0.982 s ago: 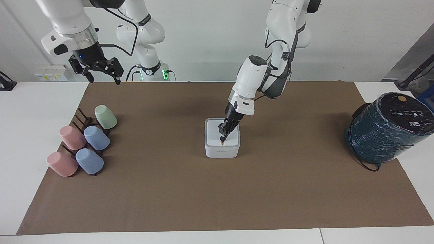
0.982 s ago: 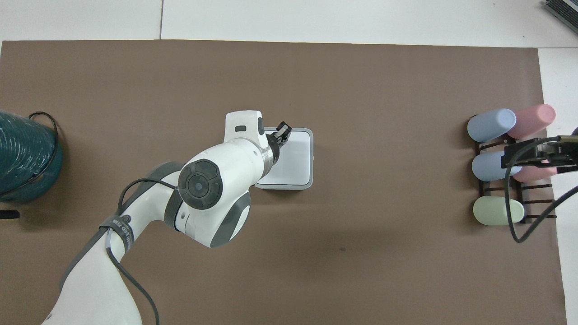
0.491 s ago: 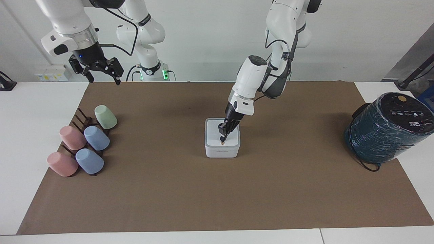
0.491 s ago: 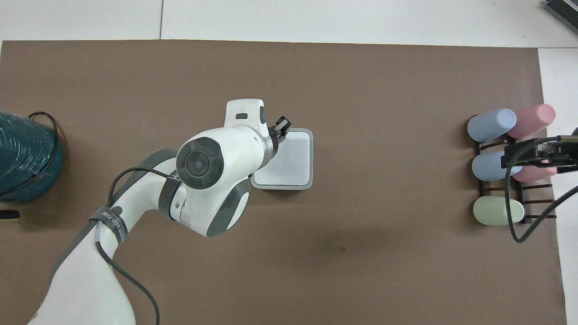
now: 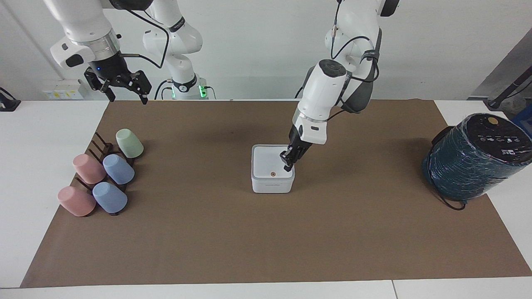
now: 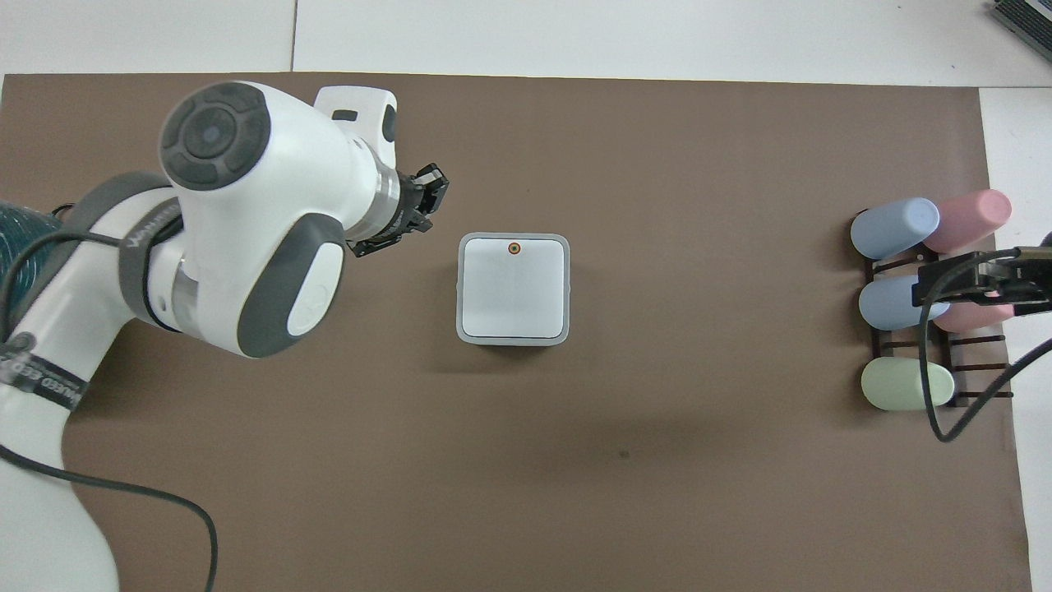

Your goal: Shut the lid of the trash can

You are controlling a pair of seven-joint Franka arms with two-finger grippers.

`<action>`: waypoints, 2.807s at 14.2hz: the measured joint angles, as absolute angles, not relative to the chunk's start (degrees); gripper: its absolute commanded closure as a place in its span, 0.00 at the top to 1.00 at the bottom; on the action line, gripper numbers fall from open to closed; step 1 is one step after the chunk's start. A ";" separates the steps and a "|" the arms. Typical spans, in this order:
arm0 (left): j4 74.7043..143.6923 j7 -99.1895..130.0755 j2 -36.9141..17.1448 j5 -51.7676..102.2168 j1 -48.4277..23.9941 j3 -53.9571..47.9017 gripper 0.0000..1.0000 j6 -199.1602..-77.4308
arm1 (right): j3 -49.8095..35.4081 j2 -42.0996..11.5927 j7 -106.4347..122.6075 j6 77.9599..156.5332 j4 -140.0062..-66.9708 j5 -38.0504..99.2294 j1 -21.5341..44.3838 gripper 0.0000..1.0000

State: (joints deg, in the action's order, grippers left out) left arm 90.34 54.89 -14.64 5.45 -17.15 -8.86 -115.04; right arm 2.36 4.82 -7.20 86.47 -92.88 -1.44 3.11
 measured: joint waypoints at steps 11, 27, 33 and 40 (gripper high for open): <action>87.26 9.81 -5.11 5.45 4.58 -8.47 0.03 -93.20 | 2.36 4.82 -7.20 86.47 -92.88 -1.44 3.11 1.00; 87.35 3.41 -1.39 -1.74 3.21 -10.60 0.47 -89.99 | 2.36 4.82 -7.20 86.47 -92.88 -1.44 3.11 1.00; 87.63 -1.94 -1.39 -1.74 3.38 -9.93 0.81 -93.10 | 2.36 4.82 -7.20 86.47 -92.88 -1.44 3.11 1.00; 88.79 0.45 -1.34 -1.02 3.38 -9.92 1.00 -93.32 | 2.36 4.82 -7.20 86.47 -92.88 -1.44 3.11 1.00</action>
